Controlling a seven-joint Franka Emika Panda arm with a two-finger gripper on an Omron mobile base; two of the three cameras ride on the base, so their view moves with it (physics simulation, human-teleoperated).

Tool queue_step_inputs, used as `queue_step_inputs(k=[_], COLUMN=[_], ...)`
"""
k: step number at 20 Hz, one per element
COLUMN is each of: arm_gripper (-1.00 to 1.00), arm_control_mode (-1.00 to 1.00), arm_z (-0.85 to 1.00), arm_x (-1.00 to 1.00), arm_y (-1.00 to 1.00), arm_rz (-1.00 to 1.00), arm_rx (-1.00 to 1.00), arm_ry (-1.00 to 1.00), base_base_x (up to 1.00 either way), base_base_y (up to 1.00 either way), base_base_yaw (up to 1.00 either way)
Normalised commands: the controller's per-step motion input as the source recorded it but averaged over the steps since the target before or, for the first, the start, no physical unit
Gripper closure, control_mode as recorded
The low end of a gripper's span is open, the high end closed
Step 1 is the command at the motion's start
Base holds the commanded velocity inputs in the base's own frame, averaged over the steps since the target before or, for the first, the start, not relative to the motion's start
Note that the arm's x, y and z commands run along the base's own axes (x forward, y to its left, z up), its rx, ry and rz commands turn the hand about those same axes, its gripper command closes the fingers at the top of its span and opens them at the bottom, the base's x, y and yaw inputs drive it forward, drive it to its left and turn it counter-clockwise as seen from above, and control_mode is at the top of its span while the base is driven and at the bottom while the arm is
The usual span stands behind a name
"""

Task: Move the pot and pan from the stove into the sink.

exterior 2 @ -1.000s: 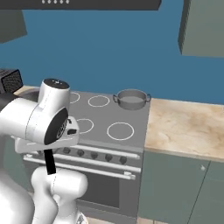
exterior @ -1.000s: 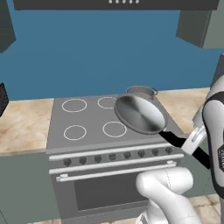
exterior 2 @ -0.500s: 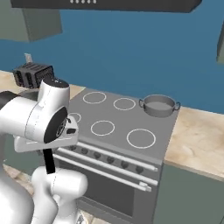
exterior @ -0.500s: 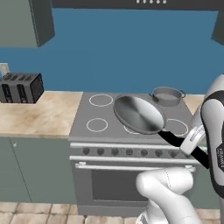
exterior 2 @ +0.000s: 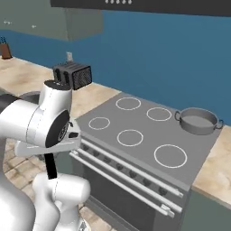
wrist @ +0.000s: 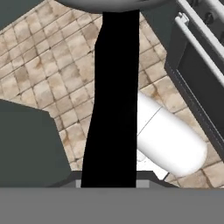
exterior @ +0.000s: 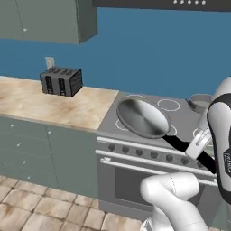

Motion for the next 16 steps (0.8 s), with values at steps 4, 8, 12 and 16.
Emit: queue_step_inputs(k=[4, 8, 12, 16], arm_gripper=[1.00, 1.00, 1.00, 1.00], arm_control_mode=[1.00, 1.00, 1.00, 1.00], arm_z=[0.00, 0.00, 0.00, 0.00], arm_x=[0.00, 0.00, 0.00, 0.00], arm_y=[0.00, 0.00, 0.00, 0.00], arm_rz=[0.00, 0.00, 0.00, 0.00], arm_rx=[0.00, 0.00, 0.00, 0.00], arm_ry=[0.00, 0.00, 0.00, 0.00], base_base_x=[0.00, 0.00, 0.00, 0.00], base_base_y=[0.00, 0.00, 0.00, 0.00], base_base_yaw=[0.41, 0.41, 0.42, 0.42])
